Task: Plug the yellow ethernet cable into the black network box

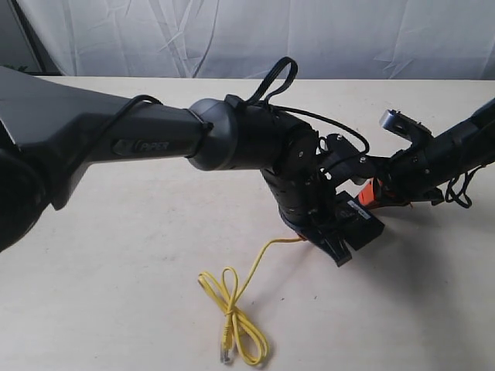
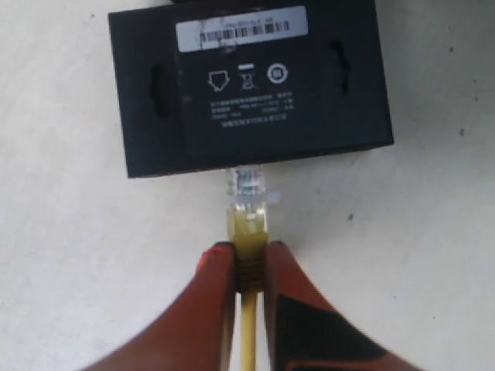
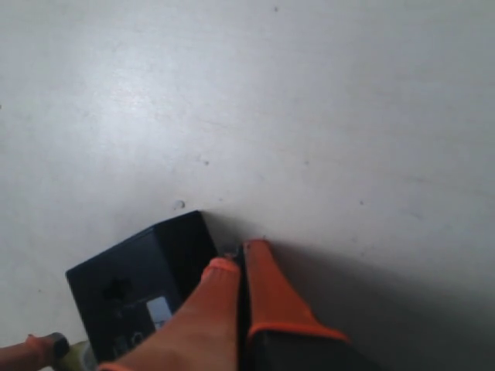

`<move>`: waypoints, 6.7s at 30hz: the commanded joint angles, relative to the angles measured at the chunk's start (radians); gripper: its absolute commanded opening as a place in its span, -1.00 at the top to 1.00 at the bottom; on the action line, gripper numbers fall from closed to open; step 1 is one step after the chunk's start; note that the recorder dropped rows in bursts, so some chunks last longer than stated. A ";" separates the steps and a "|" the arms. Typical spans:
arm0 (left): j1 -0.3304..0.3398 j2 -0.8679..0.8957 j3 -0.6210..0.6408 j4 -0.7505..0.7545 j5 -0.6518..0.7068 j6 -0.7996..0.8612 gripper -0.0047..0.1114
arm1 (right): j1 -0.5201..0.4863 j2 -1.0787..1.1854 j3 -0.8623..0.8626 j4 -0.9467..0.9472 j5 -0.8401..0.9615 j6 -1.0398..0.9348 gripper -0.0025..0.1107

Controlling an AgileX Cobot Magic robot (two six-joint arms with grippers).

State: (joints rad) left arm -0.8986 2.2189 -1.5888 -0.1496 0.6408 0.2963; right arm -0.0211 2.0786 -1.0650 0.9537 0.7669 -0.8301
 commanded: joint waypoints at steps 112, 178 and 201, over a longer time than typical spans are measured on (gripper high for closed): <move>0.057 -0.060 0.126 -0.291 -0.080 0.307 0.92 | 0.012 -0.021 0.002 -0.096 0.023 0.018 0.97; 0.057 -0.011 0.063 -0.345 -0.096 0.313 0.92 | 0.012 -0.021 0.002 -0.029 0.056 -0.032 0.97; 0.069 -0.009 0.048 -0.182 -0.066 0.203 0.92 | 0.012 -0.021 0.002 -0.028 0.051 -0.034 0.97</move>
State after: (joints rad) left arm -0.8281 2.2095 -1.5318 -0.3251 0.5868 0.5063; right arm -0.0110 2.0539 -1.0687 0.9233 0.7969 -0.8564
